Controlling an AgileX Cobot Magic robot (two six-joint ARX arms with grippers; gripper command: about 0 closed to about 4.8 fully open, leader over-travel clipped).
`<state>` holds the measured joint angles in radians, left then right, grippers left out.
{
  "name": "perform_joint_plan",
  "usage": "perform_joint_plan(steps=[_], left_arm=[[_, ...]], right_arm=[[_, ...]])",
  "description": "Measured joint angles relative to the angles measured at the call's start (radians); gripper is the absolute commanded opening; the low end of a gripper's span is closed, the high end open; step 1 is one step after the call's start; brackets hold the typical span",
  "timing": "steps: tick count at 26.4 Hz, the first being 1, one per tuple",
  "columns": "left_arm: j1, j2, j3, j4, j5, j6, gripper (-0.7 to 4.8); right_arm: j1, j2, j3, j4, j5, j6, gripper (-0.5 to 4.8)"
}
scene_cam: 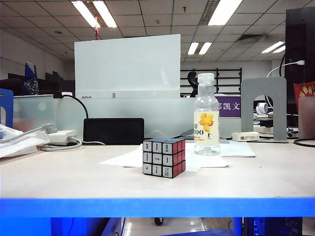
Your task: Rotate the Rubik's Cube so that the bottom side is facing up.
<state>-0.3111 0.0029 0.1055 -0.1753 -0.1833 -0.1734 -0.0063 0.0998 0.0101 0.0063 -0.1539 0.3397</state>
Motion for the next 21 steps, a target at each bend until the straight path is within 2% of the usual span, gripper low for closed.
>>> perform_joint_plan(steps=[21], left_arm=[[0.003, 0.001, 0.001, 0.014, 0.000, 0.000, -0.05]], right_arm=[[0.000, 0.000, 0.000, 0.002, 0.000, 0.000, -0.01]])
